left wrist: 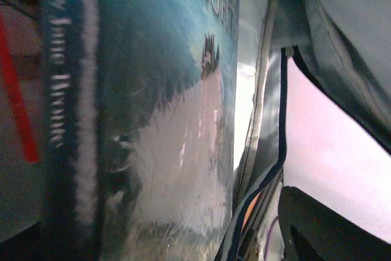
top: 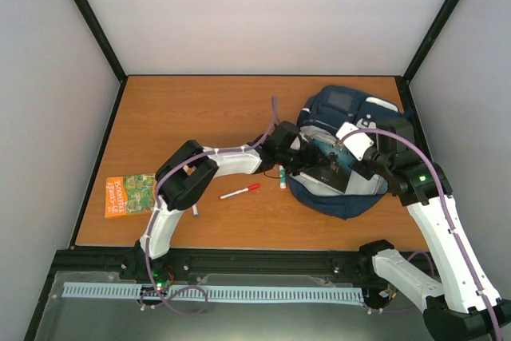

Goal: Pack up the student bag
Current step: Place the book in the student bag.

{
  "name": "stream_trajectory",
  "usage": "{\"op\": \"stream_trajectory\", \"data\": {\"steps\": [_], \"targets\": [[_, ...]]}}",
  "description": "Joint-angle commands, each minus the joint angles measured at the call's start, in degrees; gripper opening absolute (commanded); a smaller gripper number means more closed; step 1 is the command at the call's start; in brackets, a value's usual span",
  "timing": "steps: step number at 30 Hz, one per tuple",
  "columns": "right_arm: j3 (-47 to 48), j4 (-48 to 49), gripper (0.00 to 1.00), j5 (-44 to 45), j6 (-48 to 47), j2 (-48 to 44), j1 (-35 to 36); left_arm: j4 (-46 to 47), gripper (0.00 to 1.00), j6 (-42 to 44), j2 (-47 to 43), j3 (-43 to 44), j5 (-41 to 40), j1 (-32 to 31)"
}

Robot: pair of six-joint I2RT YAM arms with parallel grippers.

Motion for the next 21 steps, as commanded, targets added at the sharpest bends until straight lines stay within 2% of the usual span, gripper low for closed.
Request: {"op": "stream_trajectory", "data": {"steps": [1, 8, 13, 17, 21], "targets": [[-0.5, 3.3, 0.03, -0.2, 0.9, -2.0, -0.1, -14.1, 0.79, 8.5, -8.0, 1.5, -13.2, -1.3], [-0.9, 4.2, 0.03, -0.6, 1.3, -1.6, -0.1, -26.0, 0.85, 17.5, -9.5, 5.8, -31.5, -7.1], [-1.0, 4.7, 0.03, -1.8, 2.4, -1.2, -0.2, -25.3, 0.85, 13.5, -15.0, -0.4, -42.4, -9.3], [-1.9, 5.2, 0.03, -3.0, 3.4, -1.3, -0.2, -21.1, 0.85, 11.1, -20.3, -6.6, -45.1, -11.0], [-3.2, 5.8, 0.03, -3.8, 4.1, -1.5, -0.1, -19.3, 0.83, 11.7, -18.1, -7.4, -41.4, -12.4]]}}
